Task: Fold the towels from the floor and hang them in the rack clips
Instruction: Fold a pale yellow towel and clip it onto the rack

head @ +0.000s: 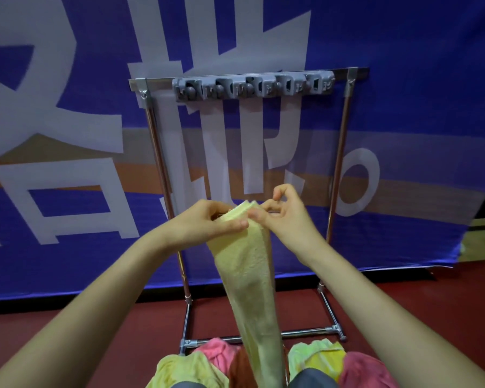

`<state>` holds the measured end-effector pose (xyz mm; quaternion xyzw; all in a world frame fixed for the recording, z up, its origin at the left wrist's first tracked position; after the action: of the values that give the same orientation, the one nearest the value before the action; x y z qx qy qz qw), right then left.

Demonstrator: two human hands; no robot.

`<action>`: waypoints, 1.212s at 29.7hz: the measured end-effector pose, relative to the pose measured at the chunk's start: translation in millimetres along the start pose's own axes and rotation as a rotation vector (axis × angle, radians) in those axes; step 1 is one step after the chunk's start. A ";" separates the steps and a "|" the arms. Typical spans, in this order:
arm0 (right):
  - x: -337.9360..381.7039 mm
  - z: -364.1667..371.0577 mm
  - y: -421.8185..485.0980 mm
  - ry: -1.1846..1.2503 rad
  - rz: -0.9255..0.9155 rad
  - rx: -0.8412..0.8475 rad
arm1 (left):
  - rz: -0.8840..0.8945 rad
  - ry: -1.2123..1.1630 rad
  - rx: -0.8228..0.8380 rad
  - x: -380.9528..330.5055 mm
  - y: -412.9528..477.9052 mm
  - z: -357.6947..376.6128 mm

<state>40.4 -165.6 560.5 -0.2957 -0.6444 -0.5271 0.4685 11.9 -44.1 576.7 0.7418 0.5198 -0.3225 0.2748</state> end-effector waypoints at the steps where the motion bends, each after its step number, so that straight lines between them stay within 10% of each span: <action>1: -3.1 -1.0 -1.3 0.016 0.019 -0.002 | 0.005 0.015 -0.005 0.3 0.7 0.7; 15: -135.7 7.0 -51.7 -0.143 0.377 0.356 | 0.132 0.048 -0.237 -5.9 -6.3 -23.3; 36: -232.9 88.5 -72.0 -0.054 0.432 0.365 | 0.117 0.093 -0.409 9.9 -32.9 -88.9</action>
<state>41.5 -74.0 317.8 -0.3508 -0.6630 -0.2823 0.5980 0.4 38.0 623.7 0.7136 0.5427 -0.1590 0.4135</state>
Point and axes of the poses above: each hand's wrist, its own y-axis towards the middle knuckle, its own z-axis out of the palm, x = y × z, the point moved 7 cm from there along y, towards the middle knuckle, and after that the axes turned 1 degree about -z, right-handed, at the moved point
